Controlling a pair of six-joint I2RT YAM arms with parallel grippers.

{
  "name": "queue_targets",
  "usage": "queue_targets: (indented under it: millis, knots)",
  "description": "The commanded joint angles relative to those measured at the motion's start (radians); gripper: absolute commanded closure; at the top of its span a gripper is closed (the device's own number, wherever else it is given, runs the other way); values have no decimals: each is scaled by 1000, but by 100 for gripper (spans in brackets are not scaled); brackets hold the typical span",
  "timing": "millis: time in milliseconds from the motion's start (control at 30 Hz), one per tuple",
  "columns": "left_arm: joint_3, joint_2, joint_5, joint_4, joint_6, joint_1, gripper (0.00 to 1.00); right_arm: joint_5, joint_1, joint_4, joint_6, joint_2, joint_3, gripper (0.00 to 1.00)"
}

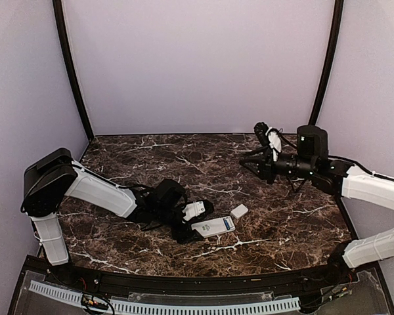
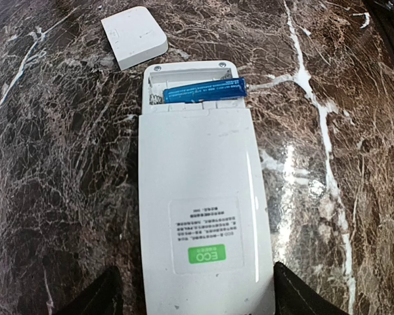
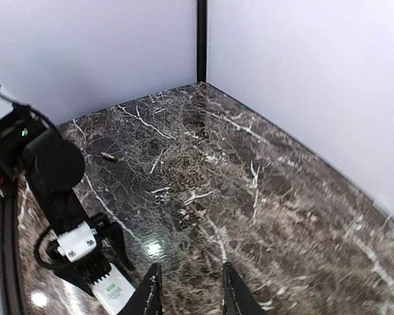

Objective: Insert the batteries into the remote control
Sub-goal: Adjust the battery in the battery compartment.

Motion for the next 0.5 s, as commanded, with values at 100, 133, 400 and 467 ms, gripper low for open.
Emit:
queue_targets:
  millis: [100,133,400,467]
  knots:
    - [-22,2,-1,-67,-9,8,25,118,-1,-554,479,204,273,84]
    - [-23,3,-1,-67,-8,9,25,122,18,-582,548,216,268,85]
    - [-22,3,2,-67,-5,8,25,226,191,-734,857,299,225,82]
    - [-21,3,4,-68,-3,9,25,224,215,-740,886,338,233,83]
